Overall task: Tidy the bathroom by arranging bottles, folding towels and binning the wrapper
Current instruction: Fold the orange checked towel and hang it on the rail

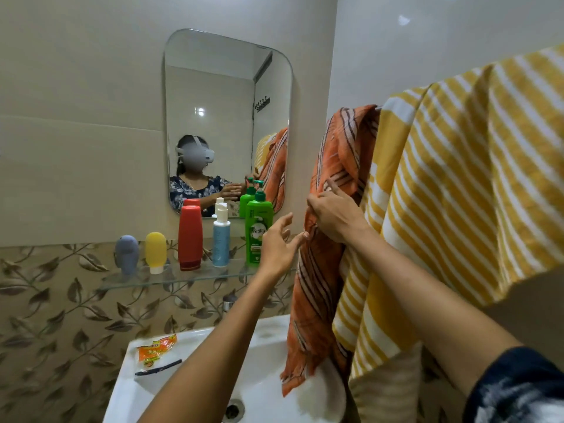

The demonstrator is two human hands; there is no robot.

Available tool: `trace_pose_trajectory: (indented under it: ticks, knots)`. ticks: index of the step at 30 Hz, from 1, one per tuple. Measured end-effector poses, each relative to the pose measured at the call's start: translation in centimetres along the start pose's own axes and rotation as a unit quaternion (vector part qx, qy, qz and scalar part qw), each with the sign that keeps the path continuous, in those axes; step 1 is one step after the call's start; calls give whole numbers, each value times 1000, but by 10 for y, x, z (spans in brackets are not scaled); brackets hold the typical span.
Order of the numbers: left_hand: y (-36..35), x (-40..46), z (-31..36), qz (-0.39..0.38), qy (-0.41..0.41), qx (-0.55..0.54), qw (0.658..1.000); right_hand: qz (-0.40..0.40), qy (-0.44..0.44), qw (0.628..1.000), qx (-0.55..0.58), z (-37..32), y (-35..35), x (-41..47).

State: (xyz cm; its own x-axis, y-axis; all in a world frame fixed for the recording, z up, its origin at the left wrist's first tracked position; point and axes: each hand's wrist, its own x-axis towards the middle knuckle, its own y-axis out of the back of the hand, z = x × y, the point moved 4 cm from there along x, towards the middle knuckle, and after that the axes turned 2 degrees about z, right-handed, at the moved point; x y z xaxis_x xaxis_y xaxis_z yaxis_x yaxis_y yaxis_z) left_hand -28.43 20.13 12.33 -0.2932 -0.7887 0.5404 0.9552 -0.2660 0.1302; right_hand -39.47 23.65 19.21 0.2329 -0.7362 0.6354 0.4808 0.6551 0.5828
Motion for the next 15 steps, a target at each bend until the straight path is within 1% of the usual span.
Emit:
trace_pose_trajectory:
  ticks: [2, 4, 6, 8, 10, 13, 15]
  knots:
    - [-5, -2, 5, 13, -9, -6, 1000, 28, -10, 998, 63, -6, 12, 4]
    - [-10, -4, 9, 30, -21, -4, 999, 52, -38, 989, 130, -12, 23, 5]
    - [-12, -7, 11, 57, -30, 8, 998, 60, -74, 966, 238, -18, 29, 6]
    - [-12, -11, 9, 77, -39, 23, 996, 46, -115, 919, 375, -23, 30, 8]
    - [-11, -11, 6, 77, -29, 38, 996, 31, -161, 860, 483, -30, 26, 8]
    - [-5, -13, 1, 71, 10, 18, 997, 9, -209, 785, 583, -42, 11, 3]
    - [-3, -16, -2, 73, 29, 10, 997, -5, -248, 726, 641, -46, -3, -2]
